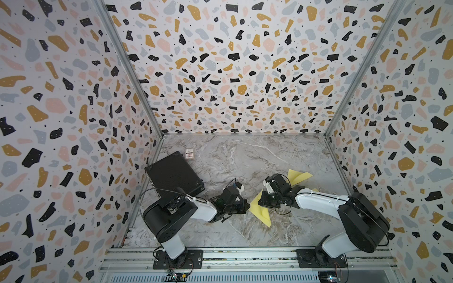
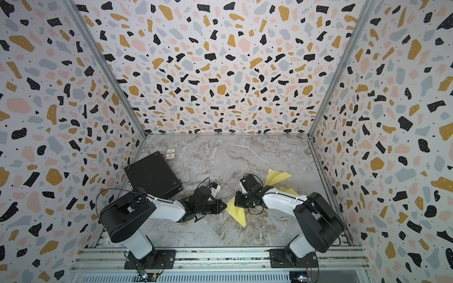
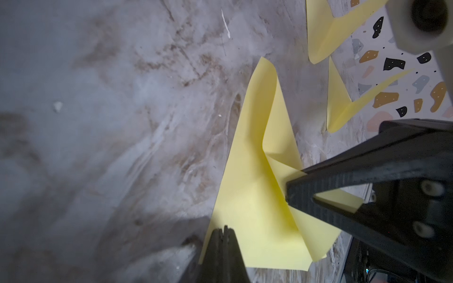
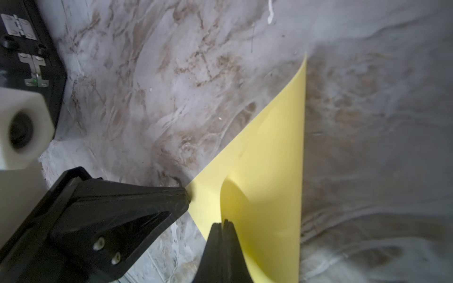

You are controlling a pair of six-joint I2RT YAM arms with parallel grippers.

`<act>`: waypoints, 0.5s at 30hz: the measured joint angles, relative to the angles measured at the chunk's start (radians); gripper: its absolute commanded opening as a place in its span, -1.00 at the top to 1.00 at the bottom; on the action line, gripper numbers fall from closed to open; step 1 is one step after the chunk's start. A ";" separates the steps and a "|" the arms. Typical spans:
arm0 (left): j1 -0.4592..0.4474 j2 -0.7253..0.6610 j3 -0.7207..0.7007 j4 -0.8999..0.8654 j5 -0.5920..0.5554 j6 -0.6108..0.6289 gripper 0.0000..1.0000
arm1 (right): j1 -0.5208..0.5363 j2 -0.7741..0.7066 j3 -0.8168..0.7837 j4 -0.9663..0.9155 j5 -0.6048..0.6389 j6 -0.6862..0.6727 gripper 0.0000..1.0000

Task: Fold the square paper diagonally
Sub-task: Fold the paper at the center of the board.

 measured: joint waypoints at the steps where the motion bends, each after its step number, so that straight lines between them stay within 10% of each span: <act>1: 0.000 0.002 0.000 0.004 0.000 0.000 1.00 | 0.000 0.005 0.000 0.005 0.001 0.003 1.00; 15: 0.000 0.010 0.001 0.017 0.002 -0.001 1.00 | 0.006 0.060 0.004 0.081 0.003 0.031 1.00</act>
